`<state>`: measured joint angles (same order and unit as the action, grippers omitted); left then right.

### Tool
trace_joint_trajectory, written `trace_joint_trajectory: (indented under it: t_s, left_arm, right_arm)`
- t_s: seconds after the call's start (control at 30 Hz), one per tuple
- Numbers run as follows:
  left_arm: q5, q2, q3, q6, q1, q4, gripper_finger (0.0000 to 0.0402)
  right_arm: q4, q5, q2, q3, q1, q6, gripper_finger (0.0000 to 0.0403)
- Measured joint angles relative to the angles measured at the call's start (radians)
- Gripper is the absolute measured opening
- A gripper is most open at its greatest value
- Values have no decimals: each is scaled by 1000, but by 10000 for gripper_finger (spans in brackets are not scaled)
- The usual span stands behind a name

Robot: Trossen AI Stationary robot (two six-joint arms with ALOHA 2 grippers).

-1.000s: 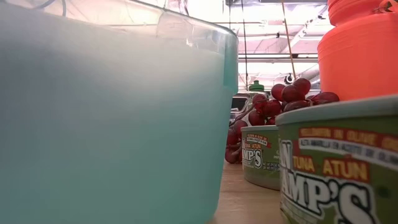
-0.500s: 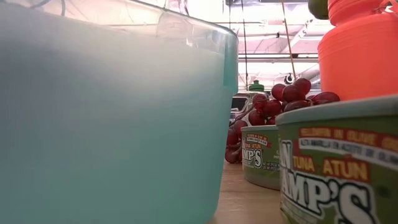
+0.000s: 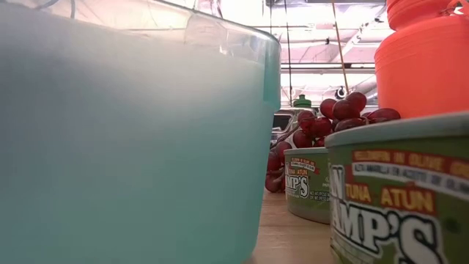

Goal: Pick & Place Food Item
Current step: Put the green pear into the bottom transparent bin

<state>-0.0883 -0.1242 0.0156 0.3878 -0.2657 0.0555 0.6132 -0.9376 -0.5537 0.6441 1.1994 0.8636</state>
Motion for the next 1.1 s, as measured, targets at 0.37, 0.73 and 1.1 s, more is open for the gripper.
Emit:
trace_joint_trajectory:
  t_s: [0.37, 0.73, 1.1]
  left_arm:
    - [10, 0, 0, -1, 0, -2, 51]
    - [36, 0, 0, -8, 0, 1, 51]
    - [42, 0, 0, -8, 1, -2, 51]
  right_arm:
    - [-489, 295, -251, 222, -585, -472, 0]
    - [-613, 1111, -476, 374, -1299, -770, 0]
    - [-583, 1362, -780, 375, -1575, -893, 0]
